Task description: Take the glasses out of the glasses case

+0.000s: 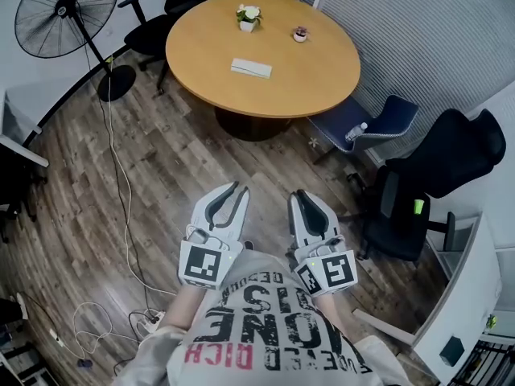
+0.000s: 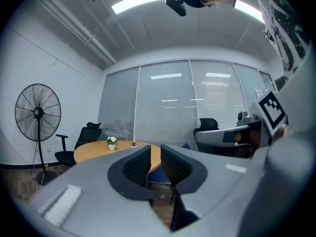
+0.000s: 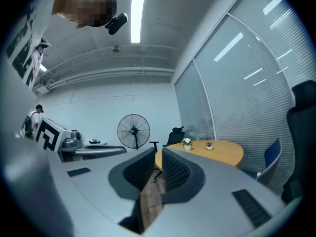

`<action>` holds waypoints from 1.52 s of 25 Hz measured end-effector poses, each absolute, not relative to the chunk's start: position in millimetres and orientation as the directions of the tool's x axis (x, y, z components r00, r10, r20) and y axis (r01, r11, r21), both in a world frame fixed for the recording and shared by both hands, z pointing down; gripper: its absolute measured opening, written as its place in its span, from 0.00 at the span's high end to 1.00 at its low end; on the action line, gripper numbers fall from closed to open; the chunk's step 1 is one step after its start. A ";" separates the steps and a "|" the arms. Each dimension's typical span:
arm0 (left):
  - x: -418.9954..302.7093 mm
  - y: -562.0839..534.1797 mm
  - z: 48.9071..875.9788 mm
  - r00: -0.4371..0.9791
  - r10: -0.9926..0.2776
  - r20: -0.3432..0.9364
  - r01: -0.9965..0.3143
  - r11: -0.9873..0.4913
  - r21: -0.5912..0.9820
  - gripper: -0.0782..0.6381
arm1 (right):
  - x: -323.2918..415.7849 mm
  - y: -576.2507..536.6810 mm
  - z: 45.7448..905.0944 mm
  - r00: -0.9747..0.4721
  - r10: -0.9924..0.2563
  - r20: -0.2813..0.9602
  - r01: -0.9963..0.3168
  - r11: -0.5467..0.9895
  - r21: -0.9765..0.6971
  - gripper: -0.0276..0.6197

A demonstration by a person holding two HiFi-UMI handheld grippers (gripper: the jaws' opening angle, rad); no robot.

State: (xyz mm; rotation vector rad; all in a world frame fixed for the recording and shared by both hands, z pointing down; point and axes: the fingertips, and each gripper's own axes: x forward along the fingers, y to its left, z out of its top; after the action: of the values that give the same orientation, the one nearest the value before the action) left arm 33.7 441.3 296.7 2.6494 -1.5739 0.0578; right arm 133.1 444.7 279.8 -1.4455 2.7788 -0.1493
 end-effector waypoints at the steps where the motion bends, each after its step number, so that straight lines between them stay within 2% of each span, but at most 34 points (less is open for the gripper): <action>1: 34.5 439.0 297.2 0.479 -0.876 0.059 -0.878 -0.479 0.024 0.79 | 134.9 443.0 280.6 -0.575 -0.817 0.039 -0.816 0.570 -0.089 0.93; 15: 28.8 385.5 308.1 0.468 -0.878 0.097 -0.883 -0.462 0.084 0.81 | 136.0 393.3 294.9 -0.569 -0.820 0.067 -0.820 0.558 -0.128 0.93; 38: -66.9 211.1 296.6 0.531 -0.845 0.063 -0.847 -0.528 0.057 0.83 | 33.7 225.7 289.2 -0.535 -0.842 0.071 -0.841 0.522 -0.142 0.93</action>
State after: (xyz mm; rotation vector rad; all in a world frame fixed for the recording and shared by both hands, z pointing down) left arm -66.9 211.1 296.6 2.6770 -1.4834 0.0415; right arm 33.7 225.7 289.2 -1.5116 2.7351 -0.2498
